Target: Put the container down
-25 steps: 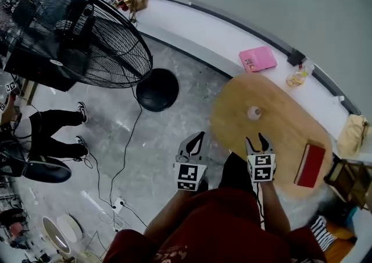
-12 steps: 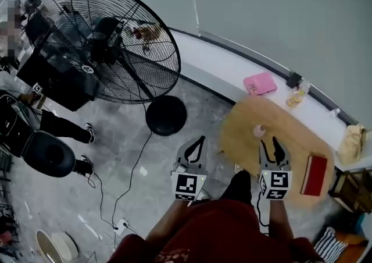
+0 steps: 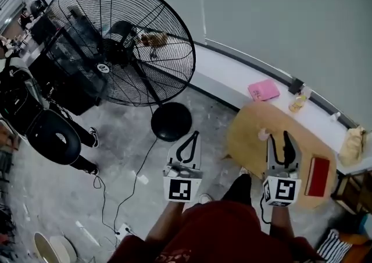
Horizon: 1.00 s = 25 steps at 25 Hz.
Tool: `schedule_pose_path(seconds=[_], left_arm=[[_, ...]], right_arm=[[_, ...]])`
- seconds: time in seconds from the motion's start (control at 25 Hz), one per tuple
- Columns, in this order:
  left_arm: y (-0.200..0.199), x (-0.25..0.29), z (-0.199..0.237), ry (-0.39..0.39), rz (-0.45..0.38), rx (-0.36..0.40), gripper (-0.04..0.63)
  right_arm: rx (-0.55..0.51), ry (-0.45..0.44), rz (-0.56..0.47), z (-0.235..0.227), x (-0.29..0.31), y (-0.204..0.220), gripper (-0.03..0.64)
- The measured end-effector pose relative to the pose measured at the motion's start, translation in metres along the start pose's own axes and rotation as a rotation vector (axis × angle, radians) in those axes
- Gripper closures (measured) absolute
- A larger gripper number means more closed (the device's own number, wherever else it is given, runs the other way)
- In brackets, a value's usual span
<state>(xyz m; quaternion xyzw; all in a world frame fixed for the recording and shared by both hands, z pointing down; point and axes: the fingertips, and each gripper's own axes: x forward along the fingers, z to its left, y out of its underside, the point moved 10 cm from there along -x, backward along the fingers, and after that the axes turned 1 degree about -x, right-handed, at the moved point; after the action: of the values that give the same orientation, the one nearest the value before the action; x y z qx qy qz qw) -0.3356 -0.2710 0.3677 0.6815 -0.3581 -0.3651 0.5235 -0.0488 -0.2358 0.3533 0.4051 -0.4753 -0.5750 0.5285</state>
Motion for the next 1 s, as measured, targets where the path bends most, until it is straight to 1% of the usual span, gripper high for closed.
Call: schedule_pose_path(seconds=[0.2,0.32,0.36,0.44,0.52,0.56,0.64,0.68,0.72,0.8,0.84,0.92,1.0], left_arm=[[-0.005,-0.008,-0.001,-0.016,-0.009,-0.009,0.591],[-0.009,-0.007,-0.002,-0.006,-0.008,0.032,0.591],[-0.008,-0.006,-0.002,-0.010,-0.009,0.017,0.591],[-0.007,-0.004,-0.003,-0.017,-0.012,-0.020,0.591],[-0.007,-0.003,-0.004,-0.014,-0.012,-0.021,0.591],[-0.008,-0.002,-0.005,-0.007,-0.010,-0.005,0.591],[-0.011,-0.001,-0.007,0.016,0.000,0.055,0.591],[-0.012,-0.001,-0.008,0.022,0.003,0.064,0.591],[-0.012,0.000,-0.009,0.021,0.001,0.051,0.591],[-0.011,0.002,-0.011,0.004,-0.004,-0.019,0.591],[-0.011,0.002,-0.011,0.001,-0.001,-0.035,0.591],[-0.012,0.003,-0.013,0.007,0.006,-0.025,0.591],[-0.013,0.004,-0.015,0.006,-0.003,-0.031,0.591]], right_arm=[[0.004,-0.006,-0.007,0.003,-0.007,-0.002,0.443],[0.003,-0.007,-0.009,0.001,-0.009,-0.003,0.448],[0.004,-0.007,-0.009,0.000,-0.008,-0.003,0.454],[0.007,-0.004,-0.001,-0.001,-0.005,-0.001,0.474],[0.005,0.001,0.011,-0.002,-0.005,0.001,0.497],[0.003,0.003,0.015,-0.003,-0.005,0.001,0.511],[0.003,0.008,0.019,-0.004,-0.007,0.001,0.560],[0.006,0.011,0.019,-0.005,-0.008,0.002,0.585],[0.010,0.013,0.019,-0.006,-0.009,0.002,0.615],[0.011,0.008,0.025,-0.005,-0.007,0.004,0.618],[0.007,0.004,0.028,-0.005,-0.006,0.004,0.618],[-0.002,0.001,0.030,-0.006,-0.005,0.005,0.618],[-0.003,0.000,0.029,-0.007,-0.006,0.006,0.618]])
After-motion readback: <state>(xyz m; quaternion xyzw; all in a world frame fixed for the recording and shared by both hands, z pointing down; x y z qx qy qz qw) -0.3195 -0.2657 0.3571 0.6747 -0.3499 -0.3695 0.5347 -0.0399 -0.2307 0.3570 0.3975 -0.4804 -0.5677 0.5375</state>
